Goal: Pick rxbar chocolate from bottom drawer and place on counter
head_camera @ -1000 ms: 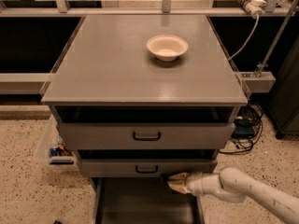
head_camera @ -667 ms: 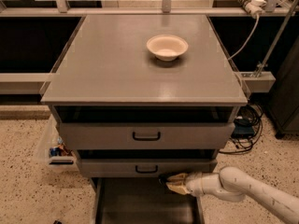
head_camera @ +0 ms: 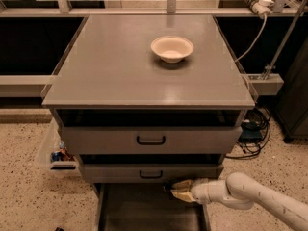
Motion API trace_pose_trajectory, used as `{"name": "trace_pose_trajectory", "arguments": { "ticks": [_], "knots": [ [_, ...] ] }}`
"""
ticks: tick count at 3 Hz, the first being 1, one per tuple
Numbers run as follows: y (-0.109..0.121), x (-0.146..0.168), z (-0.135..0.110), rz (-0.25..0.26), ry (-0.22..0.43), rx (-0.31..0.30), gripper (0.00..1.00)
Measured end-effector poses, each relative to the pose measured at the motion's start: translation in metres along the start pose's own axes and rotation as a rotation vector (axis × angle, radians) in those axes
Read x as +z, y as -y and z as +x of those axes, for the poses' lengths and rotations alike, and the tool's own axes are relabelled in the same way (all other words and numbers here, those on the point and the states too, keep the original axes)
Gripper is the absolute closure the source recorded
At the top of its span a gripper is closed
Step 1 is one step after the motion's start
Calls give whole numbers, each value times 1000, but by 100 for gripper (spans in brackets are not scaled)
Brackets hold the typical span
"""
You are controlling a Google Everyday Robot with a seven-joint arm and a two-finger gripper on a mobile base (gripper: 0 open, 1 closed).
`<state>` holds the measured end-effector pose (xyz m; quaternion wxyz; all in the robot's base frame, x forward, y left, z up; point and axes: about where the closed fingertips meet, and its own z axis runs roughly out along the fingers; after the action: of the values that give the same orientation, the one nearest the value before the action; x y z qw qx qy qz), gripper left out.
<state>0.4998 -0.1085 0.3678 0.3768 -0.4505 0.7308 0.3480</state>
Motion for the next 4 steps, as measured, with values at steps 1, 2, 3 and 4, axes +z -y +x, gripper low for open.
{"name": "trace_pose_trajectory", "arguments": {
  "ticks": [1,2,3,4],
  "knots": [
    [-25,-36,-40,64,17,-102,100],
    [-70,-84,-96,146,17,-218,100],
    [-133,-92,-150,142,-29,-294,100],
    [-150,-97,-169,135,-80,-361,100]
  ]
}}
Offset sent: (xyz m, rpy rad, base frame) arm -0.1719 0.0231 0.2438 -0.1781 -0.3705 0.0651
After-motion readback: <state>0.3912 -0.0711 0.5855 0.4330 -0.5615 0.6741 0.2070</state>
